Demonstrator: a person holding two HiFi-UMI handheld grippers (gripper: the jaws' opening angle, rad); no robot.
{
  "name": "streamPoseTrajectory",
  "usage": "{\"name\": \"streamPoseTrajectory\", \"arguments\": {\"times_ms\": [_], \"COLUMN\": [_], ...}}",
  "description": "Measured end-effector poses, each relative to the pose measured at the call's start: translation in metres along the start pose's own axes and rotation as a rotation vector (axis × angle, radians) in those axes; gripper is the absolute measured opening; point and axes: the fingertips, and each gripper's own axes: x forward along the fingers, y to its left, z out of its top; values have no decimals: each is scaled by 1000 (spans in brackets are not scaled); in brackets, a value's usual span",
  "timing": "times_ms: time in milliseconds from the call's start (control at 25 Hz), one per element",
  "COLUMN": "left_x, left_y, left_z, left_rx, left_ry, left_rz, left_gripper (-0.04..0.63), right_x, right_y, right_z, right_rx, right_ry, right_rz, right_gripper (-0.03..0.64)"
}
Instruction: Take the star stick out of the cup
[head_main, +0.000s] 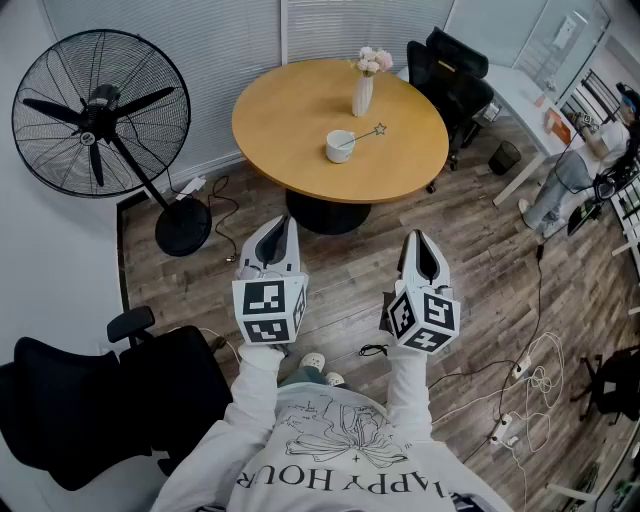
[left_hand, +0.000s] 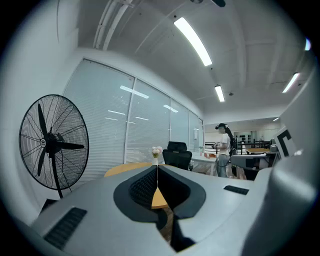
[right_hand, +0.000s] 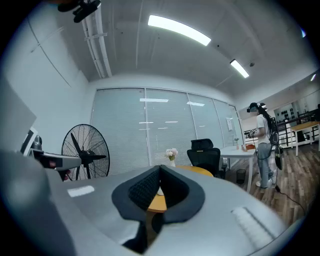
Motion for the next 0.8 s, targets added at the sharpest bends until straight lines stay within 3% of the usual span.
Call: {"name": "streamPoseTrajectory", "arguments": {"times_ms": [800], "left_x": [34], "left_y": [21], "left_z": [-7], "left_rx": [8], "left_ry": [9], "left_rz": [-30], "left_gripper": [8], "right_x": [35], "right_y": [8], "right_z": [-16], "right_rx": [65], "right_ry": [-1], "right_rz": [-15], "right_gripper": [8]}}
